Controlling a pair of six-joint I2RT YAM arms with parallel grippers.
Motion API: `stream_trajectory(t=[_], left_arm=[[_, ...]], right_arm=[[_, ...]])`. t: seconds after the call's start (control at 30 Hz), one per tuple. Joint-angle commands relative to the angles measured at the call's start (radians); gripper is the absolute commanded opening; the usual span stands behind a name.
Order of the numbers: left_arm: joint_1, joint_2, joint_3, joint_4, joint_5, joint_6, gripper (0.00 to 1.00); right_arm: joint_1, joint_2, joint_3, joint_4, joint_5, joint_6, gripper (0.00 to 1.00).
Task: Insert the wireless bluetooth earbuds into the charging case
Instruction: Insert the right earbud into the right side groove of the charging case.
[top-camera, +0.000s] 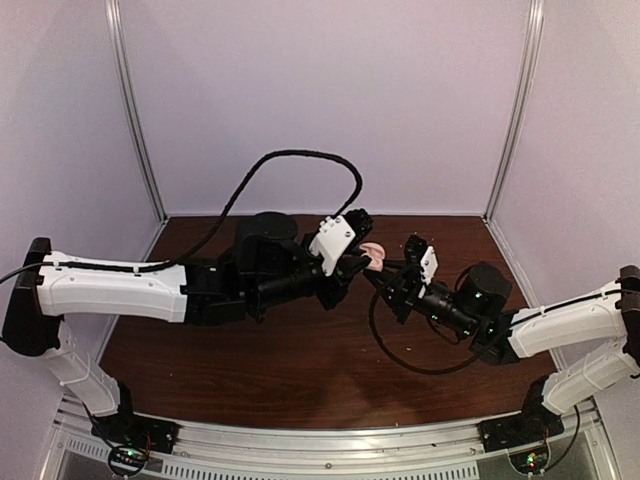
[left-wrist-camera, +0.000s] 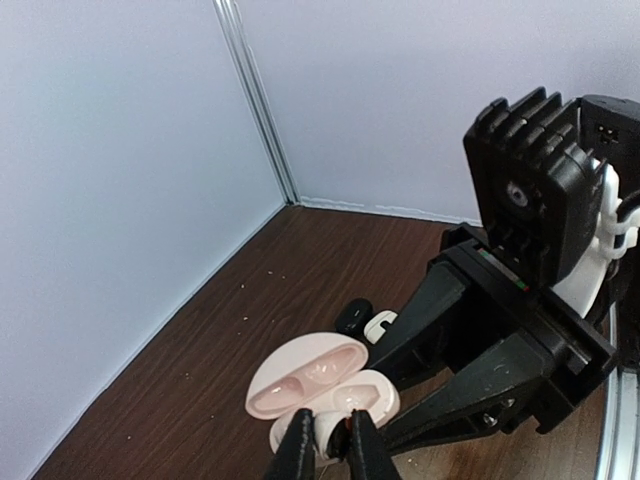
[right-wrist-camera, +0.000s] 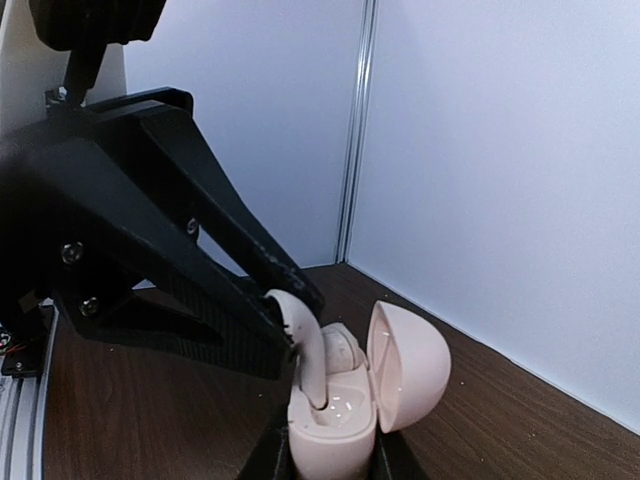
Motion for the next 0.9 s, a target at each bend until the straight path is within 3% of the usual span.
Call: stream_trajectory(t=[0.0, 0.63, 0.87], left_arm=[[0.004, 0.035, 0.039, -0.08, -0.009, -0.019, 0.06], [0.003, 0.098, 0.146, -0.27, -0.017, -0.081, 0.03], [0.006, 0.124, 0.173, -0.303, -0.012, -0.108, 0.1]], right_arm=[[0.003, -0.024, 0.041, 0.024, 0.037, -0.016, 0.0], [0.022, -0.05, 0.016, -0.02, 0.055, -0.191, 0.0], [0.023, -0.054, 0.014, -0.014, 0.05, -0.184, 0.0]])
